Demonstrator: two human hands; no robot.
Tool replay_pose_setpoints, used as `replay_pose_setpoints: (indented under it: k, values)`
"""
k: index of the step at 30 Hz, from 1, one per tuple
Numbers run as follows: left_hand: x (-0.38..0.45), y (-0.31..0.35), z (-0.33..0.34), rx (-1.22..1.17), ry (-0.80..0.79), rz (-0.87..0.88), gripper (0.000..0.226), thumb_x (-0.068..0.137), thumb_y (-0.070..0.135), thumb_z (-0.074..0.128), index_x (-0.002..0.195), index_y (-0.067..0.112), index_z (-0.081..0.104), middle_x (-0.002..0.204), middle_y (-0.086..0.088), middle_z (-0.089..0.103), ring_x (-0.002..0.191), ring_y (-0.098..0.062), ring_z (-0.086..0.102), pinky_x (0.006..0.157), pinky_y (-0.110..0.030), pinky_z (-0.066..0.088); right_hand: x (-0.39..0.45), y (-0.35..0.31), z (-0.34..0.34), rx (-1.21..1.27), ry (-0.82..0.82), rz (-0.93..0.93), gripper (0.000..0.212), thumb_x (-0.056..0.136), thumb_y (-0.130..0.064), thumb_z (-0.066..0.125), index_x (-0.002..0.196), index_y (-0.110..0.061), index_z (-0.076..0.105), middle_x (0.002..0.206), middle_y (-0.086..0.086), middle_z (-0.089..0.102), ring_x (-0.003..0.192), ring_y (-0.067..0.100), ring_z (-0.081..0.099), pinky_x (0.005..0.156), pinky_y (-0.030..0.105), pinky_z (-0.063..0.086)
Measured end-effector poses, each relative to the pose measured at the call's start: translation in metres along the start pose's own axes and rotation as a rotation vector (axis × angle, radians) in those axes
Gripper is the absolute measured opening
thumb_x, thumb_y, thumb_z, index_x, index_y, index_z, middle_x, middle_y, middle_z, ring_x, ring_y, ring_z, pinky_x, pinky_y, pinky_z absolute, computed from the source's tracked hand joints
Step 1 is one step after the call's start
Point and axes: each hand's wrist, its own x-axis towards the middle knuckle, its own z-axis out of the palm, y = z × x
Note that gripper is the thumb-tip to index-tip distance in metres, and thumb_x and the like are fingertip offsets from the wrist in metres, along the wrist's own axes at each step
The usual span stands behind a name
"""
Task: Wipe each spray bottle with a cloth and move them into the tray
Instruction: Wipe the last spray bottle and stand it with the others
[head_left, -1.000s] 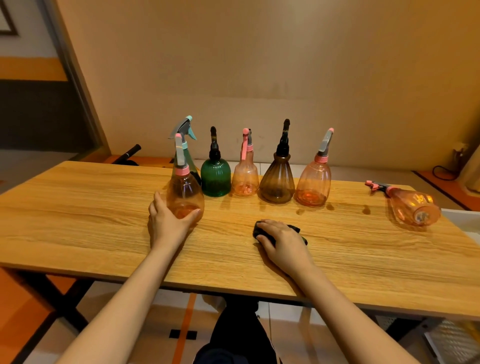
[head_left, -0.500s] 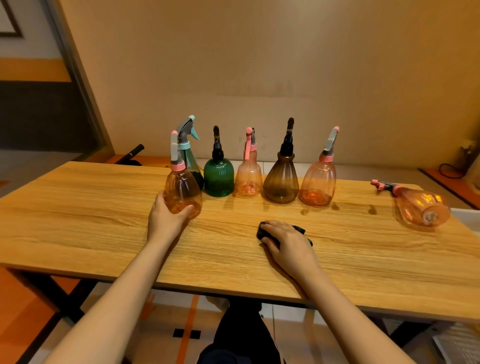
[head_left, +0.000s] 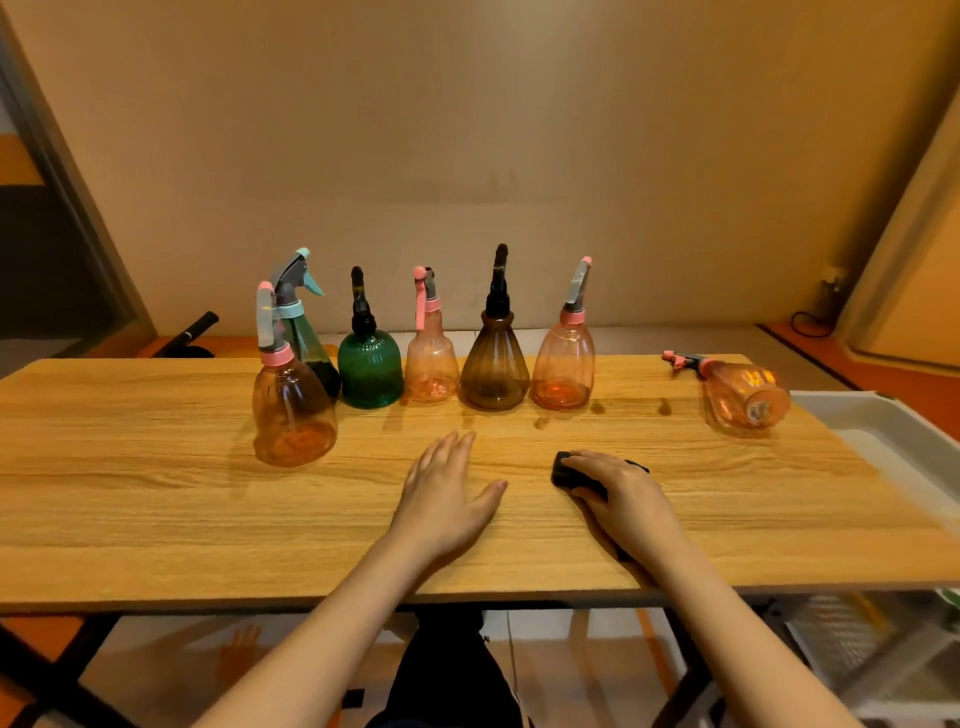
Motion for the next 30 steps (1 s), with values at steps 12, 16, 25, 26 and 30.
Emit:
replay_pose_setpoints:
  k: [12,16,25,26,30]
  values:
    - [0.085,0.167,0.056,-0.163,-0.138,0.274,0.074,0.093,0.049,0.054,0.152,0.018,0.022,0.156,-0.006,0.027,0.143,-0.023,0.026,0.112,-0.033,0.026,-0.038,0.111,-0.065,0.001,0.25,0.446,0.035,0.088,-0.009,0.058,0.122,-0.016,0.061,0.124,0.004,0.061,0.114,0.023,0.055,0.087,0.031,0.044]
    - [0.117,0.215,0.085,-0.378,-0.174,0.2,0.081,0.086,0.045,0.066,0.151,0.021,0.024,0.155,-0.005,0.029,0.142,-0.023,0.028,0.11,-0.034,0.03,-0.032,0.131,-0.074,0.037,0.33,0.555,0.038,0.091,-0.012,0.055,0.129,-0.013,0.054,0.131,0.006,0.056,0.12,0.023,0.05,0.09,0.031,0.042]
    - [0.17,0.266,0.123,-0.668,-0.212,-0.118,0.088,0.079,0.066,0.06,0.145,0.014,0.035,0.144,-0.007,0.046,0.131,-0.031,0.044,0.107,-0.041,0.039,-0.028,0.137,-0.07,0.044,0.386,0.575,0.048,0.089,-0.034,0.06,0.131,-0.011,0.052,0.132,0.004,0.054,0.125,0.019,0.045,0.099,0.029,0.036]
    - [0.176,0.272,0.125,-0.705,-0.234,-0.179,0.088,0.079,0.07,0.057,0.143,0.013,0.038,0.141,-0.007,0.048,0.128,-0.033,0.046,0.105,-0.041,0.04,-0.027,0.138,-0.07,0.049,0.396,0.58,0.048,0.089,-0.033,0.06,0.131,-0.011,0.052,0.133,0.004,0.054,0.125,0.019,0.045,0.1,0.029,0.036]
    - [0.191,0.281,0.134,-0.698,-0.336,-0.257,0.096,0.068,0.082,0.051,0.14,0.019,0.044,0.145,-0.008,0.045,0.128,-0.033,0.046,0.104,-0.043,0.04,-0.029,0.14,-0.067,0.042,0.405,0.59,0.048,0.089,-0.031,0.06,0.132,-0.011,0.051,0.136,0.004,0.051,0.129,0.018,0.04,0.104,0.029,0.031]
